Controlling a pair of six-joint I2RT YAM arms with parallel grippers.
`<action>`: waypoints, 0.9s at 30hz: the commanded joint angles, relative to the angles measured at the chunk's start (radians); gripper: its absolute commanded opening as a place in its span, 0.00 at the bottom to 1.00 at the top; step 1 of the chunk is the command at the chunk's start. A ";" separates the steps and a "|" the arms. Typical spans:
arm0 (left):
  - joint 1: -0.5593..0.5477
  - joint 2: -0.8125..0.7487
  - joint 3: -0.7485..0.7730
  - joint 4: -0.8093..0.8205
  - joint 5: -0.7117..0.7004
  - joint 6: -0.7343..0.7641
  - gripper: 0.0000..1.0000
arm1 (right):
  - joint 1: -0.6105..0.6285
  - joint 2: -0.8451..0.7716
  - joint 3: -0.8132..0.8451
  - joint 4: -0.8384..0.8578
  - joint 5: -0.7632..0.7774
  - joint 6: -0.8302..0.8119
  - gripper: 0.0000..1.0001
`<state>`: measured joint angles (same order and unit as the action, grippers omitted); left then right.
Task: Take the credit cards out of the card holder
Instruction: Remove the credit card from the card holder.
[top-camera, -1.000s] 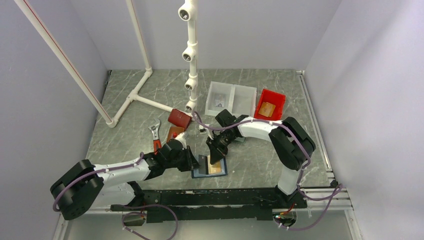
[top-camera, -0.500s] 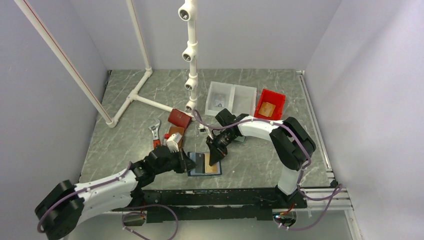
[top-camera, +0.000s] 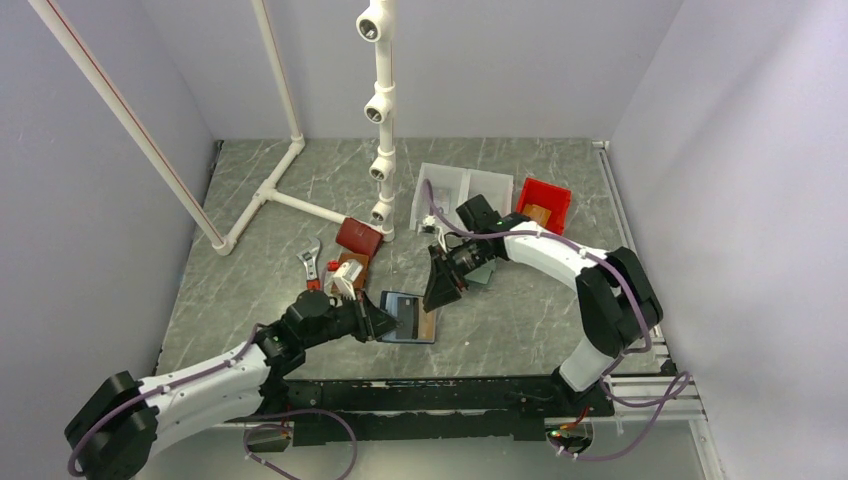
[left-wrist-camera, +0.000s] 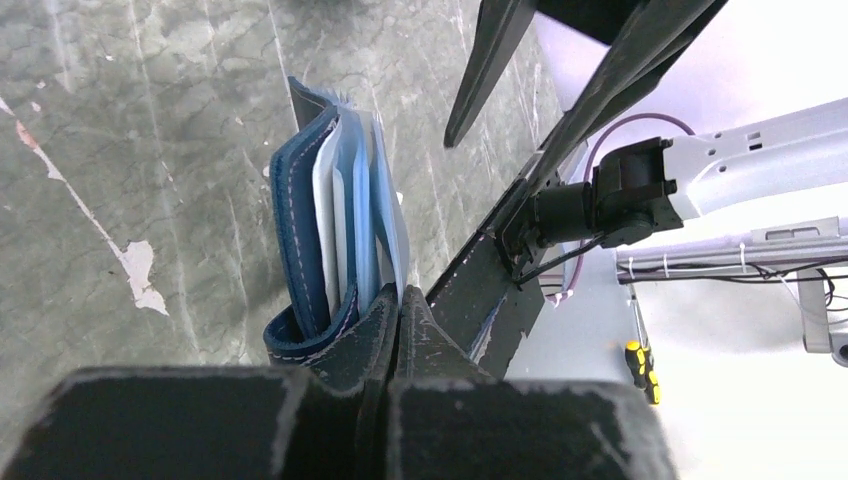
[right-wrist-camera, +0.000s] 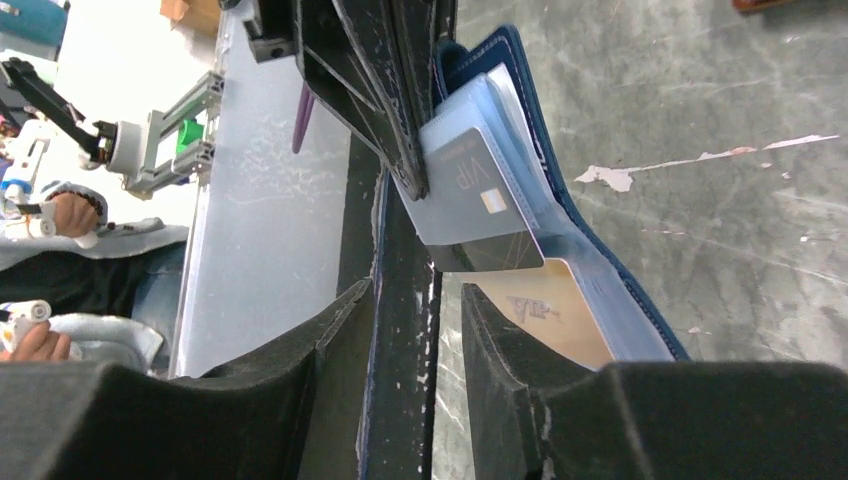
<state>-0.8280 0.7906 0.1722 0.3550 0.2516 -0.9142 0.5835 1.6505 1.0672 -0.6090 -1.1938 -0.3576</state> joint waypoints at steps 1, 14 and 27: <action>0.003 0.041 0.042 0.192 0.062 0.020 0.00 | -0.016 -0.059 0.011 0.035 -0.076 0.026 0.42; 0.003 -0.072 0.029 0.208 0.023 0.062 0.00 | -0.026 -0.053 -0.006 0.088 -0.034 0.100 0.46; 0.003 -0.010 0.036 0.333 0.058 0.052 0.00 | -0.025 -0.032 -0.023 0.115 -0.209 0.129 0.46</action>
<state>-0.8276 0.7650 0.1726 0.5224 0.2905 -0.8730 0.5613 1.6184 1.0519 -0.5404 -1.3067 -0.2417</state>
